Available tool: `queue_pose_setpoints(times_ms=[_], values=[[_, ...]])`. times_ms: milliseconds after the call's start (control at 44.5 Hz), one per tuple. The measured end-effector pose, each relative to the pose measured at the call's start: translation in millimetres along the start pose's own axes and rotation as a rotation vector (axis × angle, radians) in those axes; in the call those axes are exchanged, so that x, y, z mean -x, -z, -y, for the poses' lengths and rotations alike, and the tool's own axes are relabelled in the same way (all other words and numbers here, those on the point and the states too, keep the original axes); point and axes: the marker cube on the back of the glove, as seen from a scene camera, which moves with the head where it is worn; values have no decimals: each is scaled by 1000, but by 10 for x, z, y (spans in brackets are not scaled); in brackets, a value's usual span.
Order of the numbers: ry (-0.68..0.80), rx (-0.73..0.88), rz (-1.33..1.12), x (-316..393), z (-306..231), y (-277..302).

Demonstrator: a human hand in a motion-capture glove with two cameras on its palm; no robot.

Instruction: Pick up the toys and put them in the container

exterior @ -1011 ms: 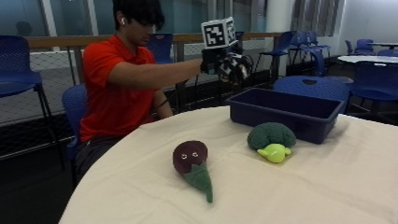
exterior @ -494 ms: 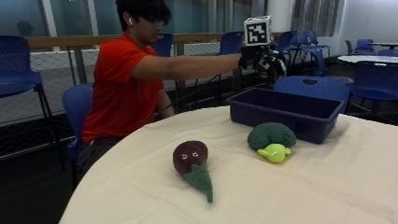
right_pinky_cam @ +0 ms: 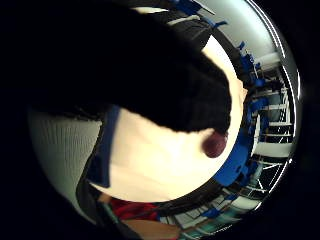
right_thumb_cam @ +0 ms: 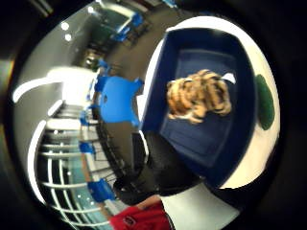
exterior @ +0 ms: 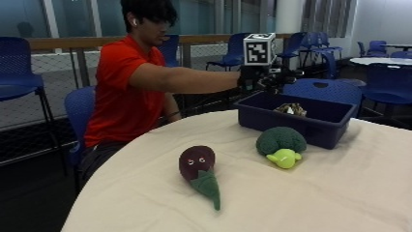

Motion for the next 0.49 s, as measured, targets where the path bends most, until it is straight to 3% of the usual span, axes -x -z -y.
queue_pose_setpoints(times_ms=[494], values=[[-361, 91, -119, -2536, -892, -46]])
